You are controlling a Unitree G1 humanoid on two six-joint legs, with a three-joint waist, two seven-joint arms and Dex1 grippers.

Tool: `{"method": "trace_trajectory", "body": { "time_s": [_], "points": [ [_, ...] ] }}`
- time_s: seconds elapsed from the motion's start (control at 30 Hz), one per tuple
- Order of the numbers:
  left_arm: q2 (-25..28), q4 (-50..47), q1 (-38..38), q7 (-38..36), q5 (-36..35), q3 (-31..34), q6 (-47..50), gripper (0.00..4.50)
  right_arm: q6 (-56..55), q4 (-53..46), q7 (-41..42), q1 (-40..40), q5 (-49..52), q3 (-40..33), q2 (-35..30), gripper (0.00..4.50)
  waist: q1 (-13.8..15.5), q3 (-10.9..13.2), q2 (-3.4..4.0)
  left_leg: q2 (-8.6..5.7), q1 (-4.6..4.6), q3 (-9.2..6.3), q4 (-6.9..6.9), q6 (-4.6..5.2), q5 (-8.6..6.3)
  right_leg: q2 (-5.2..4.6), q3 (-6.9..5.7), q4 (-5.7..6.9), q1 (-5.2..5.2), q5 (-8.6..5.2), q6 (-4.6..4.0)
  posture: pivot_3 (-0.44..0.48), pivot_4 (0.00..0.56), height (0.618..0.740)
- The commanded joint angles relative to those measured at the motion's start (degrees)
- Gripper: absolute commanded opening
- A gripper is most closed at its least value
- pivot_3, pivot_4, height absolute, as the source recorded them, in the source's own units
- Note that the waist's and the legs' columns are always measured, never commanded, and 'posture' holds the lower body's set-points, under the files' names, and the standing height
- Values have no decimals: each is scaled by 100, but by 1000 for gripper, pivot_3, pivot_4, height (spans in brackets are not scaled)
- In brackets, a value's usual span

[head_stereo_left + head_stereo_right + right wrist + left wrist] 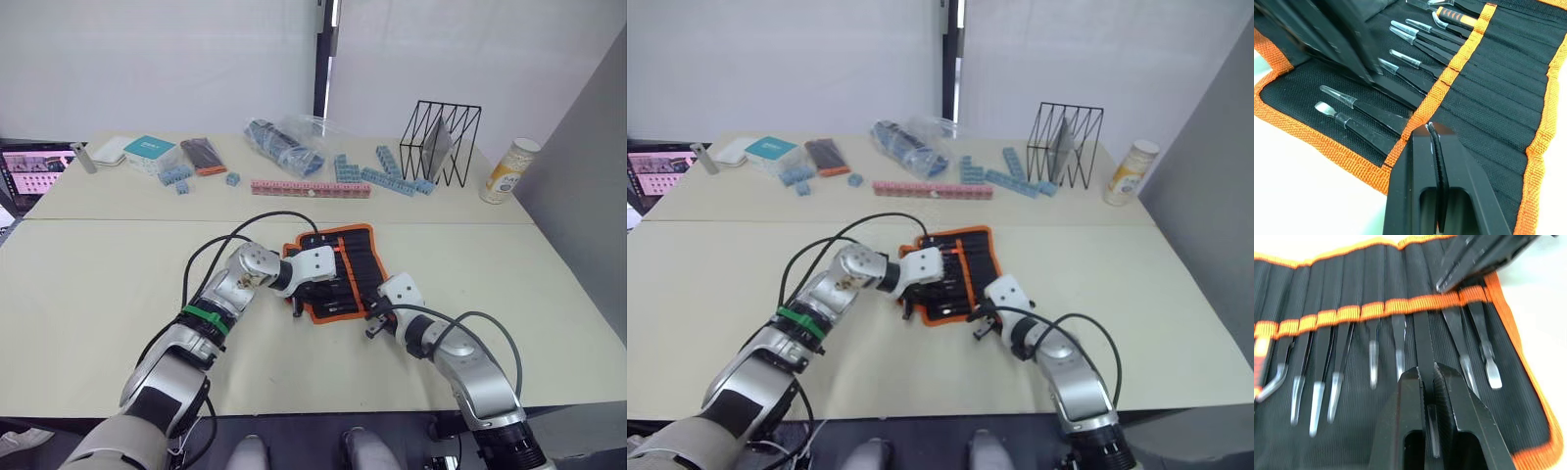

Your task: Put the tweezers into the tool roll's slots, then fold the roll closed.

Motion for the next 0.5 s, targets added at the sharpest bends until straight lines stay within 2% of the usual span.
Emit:
{"method": "trace_trajectory", "body": {
  "time_s": [0.03, 0.27, 0.5],
  "points": [
    [-360, 395, -360, 268, 83, 40, -232, 39, 247, 59, 154, 200, 69, 342, 24, 0, 2, 0, 0, 0, -1, -1, 1, 0, 0, 0, 0, 0, 0, 0, 0, 0, 150, 737],
    [-814, 1042, -641, 301, 226, 38, -502, 39, 282, 40, 152, 212, 52, 371, 26, 0, 4, 0, 0, -2, 2, -2, 4, 0, 0, 0, 0, 1, 5, 3, 4, 0, 150, 737],
    [-859, 1014, -641, 239, 135, 212, -343, 39, 287, 36, 134, 231, 53, 356, 19, 0, 7, 0, 0, -2, 2, -3, 17, 0, 0, 0, 1, 1, 11, 0, 0, 0, 150, 737]
  ]
}}
